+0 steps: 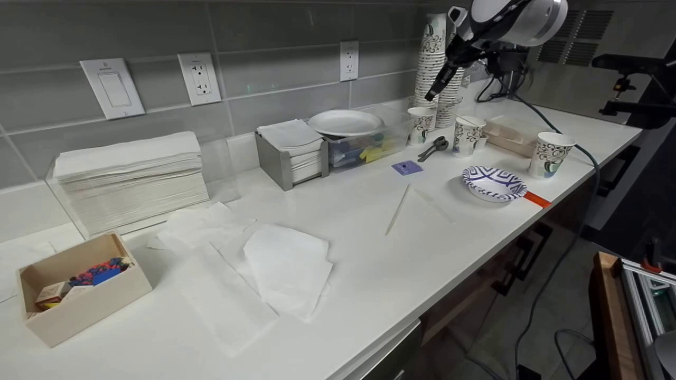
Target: Pick up the stick and put it in the cup
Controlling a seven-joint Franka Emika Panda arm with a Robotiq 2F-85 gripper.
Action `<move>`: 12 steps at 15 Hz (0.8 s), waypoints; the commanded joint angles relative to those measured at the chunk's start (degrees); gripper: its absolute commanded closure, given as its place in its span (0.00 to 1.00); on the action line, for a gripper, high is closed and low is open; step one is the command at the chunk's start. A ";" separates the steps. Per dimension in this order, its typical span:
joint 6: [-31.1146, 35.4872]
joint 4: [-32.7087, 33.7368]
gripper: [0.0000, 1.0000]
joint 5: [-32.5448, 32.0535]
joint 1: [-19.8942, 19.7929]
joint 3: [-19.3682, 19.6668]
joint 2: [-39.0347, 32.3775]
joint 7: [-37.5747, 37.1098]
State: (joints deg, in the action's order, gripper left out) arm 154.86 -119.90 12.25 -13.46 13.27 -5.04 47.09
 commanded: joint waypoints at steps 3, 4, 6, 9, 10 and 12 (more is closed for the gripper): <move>-1.65 2.24 0.98 6.97 -0.57 -0.78 -0.21 0.54; -1.29 2.76 0.98 7.96 -0.68 -0.58 -0.31 0.35; -1.53 3.98 0.98 9.68 -0.97 -0.19 -0.48 -0.17; 0.25 5.75 0.98 11.68 -1.75 0.64 -1.66 -1.25; 0.87 6.36 0.98 12.77 -2.06 0.86 -2.10 -1.57; 0.90 7.84 0.98 15.42 -2.88 1.34 -3.08 -2.31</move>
State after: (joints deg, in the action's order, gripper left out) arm 154.89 -114.60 23.99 -15.32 14.25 -5.79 46.10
